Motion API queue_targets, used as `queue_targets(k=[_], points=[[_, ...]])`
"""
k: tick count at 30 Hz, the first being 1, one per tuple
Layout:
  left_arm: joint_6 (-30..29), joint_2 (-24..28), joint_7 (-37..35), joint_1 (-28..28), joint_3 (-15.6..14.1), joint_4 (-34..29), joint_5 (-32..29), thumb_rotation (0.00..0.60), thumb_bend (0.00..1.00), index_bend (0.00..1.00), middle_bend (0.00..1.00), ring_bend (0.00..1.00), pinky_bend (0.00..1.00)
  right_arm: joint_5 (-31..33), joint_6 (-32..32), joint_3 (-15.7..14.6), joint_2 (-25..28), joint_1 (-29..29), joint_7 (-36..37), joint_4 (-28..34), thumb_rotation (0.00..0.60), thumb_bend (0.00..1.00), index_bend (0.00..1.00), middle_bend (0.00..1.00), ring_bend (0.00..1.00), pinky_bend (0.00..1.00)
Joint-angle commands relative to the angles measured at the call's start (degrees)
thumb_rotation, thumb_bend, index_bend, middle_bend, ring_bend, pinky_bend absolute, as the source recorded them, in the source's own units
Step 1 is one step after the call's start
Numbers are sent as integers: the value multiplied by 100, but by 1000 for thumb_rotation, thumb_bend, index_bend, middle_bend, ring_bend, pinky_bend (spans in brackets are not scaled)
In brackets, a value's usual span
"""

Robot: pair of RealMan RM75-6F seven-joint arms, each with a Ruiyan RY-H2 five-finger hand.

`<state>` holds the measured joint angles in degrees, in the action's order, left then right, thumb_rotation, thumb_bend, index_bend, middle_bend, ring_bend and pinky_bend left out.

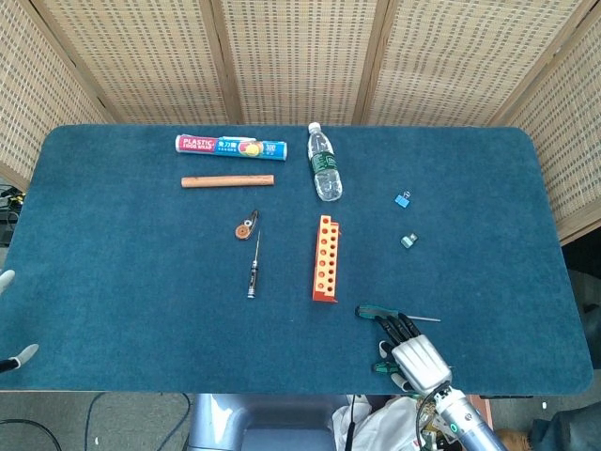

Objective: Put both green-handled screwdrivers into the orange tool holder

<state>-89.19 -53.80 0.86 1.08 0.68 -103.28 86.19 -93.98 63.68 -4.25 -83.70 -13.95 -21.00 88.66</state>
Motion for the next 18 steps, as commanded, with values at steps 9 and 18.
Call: queue_targets(k=[9, 18], points=[[-3, 11, -12, 6, -5, 7, 8, 600, 0, 0, 0, 0, 0, 174, -85, -89, -36, -52, -204, 9, 600, 284, 441, 0, 0, 0], [37, 6, 31, -9, -7, -7, -12, 600, 0, 0, 0, 0, 0, 0, 127, -160, -46, -74, 226, -8, 600, 424, 548, 0, 0, 0]])
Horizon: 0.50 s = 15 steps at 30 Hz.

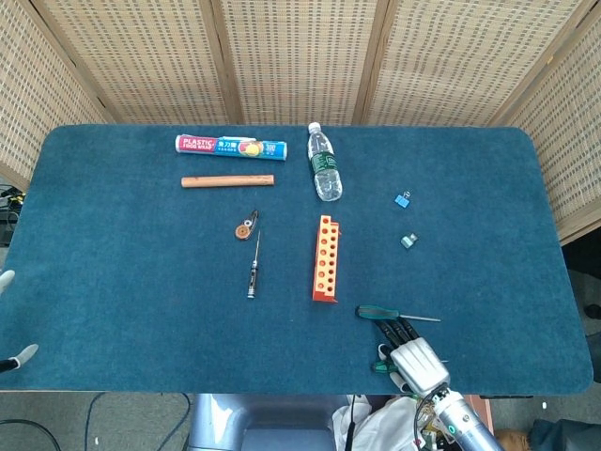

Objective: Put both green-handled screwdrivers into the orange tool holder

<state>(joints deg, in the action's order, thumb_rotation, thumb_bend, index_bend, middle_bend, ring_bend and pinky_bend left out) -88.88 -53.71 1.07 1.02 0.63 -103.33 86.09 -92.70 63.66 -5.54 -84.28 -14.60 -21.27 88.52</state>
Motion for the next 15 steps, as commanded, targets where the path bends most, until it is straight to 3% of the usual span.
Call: queue_targets(k=[1, 9, 15], points=[[8, -5, 15, -4, -1, -3, -2, 600, 0, 0, 0, 0, 0, -172, 164, -44, 21, -16, 337, -6, 600, 430, 554, 0, 0, 0], [20, 6, -1, -9, -3, -9, -2, 600, 0, 0, 0, 0, 0, -541, 545, -111, 248, -91, 1350, 221, 600, 447, 589, 1, 0, 0], [124, 45, -98, -48, -13, -1, -27, 600, 0, 0, 0, 0, 0, -696, 814, -82, 677, -192, 2239, 812, 600, 447, 598, 33, 0, 0]])
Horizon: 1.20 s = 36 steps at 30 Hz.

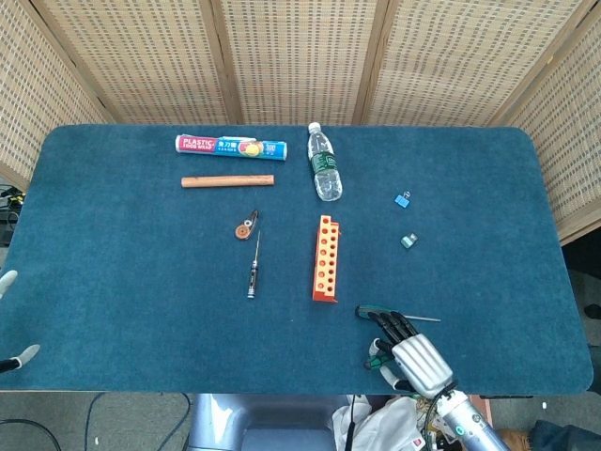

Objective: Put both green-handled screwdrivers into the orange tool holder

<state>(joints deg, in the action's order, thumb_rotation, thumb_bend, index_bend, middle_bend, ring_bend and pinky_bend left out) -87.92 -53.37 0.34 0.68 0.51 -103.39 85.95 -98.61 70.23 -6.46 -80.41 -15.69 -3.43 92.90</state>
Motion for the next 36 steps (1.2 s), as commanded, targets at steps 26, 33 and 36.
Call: queue_targets(k=[26, 33, 36], points=[[138, 123, -125, -94, 51, -76, -156, 600, 0, 0, 0, 0, 0, 1292, -780, 1248, 2278, -1193, 3603, 2327, 600, 477, 598, 72, 0, 0], [42, 102, 49, -62, 78, -113, -190, 600, 0, 0, 0, 0, 0, 1925, -1112, 1858, 2366, -1671, 3651, 2653, 600, 484, 598, 73, 0, 0], [28, 92, 96, -61, 99, -124, -229, 600, 0, 0, 0, 0, 0, 2300, -1182, 2063, 2247, -1851, 3398, 2729, 600, 490, 600, 76, 0, 0]])
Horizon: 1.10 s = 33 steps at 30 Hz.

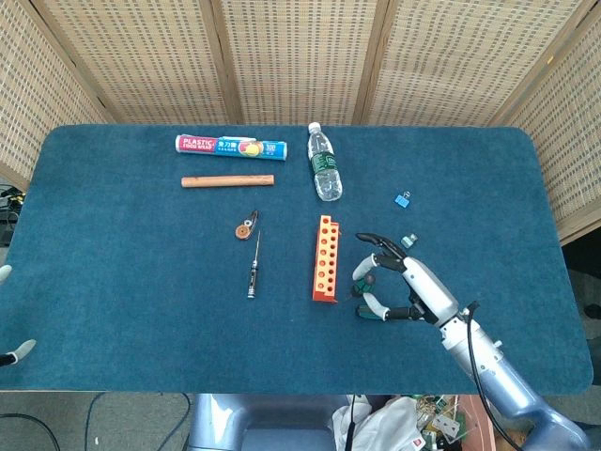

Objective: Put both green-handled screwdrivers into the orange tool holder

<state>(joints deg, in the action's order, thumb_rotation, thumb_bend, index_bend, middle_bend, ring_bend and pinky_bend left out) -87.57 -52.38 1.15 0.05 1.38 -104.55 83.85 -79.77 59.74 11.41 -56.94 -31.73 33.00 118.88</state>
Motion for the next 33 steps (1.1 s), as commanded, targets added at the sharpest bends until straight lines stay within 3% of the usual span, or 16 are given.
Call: queue_targets(k=[1, 4, 9, 33], points=[[-4, -12, 18, 0, 17, -10, -36, 600, 0, 0, 0, 0, 0, 543, -157, 329, -148, -302, -329, 145, 600, 491, 601, 77, 0, 0], [34, -17, 38, -14, 33, -12, -97, 600, 0, 0, 0, 0, 0, 922, -196, 442, -389, -473, -678, 75, 600, 510, 604, 82, 0, 0], [57, -11, 25, -17, 47, -4, -157, 600, 0, 0, 0, 0, 0, 1230, -243, 385, -855, -660, -1302, -244, 600, 523, 605, 84, 0, 0], [196, -30, 151, -71, 55, -46, -289, 600, 0, 0, 0, 0, 0, 1448, -293, 485, -1273, -760, -1726, -482, 600, 526, 608, 97, 0, 0]])
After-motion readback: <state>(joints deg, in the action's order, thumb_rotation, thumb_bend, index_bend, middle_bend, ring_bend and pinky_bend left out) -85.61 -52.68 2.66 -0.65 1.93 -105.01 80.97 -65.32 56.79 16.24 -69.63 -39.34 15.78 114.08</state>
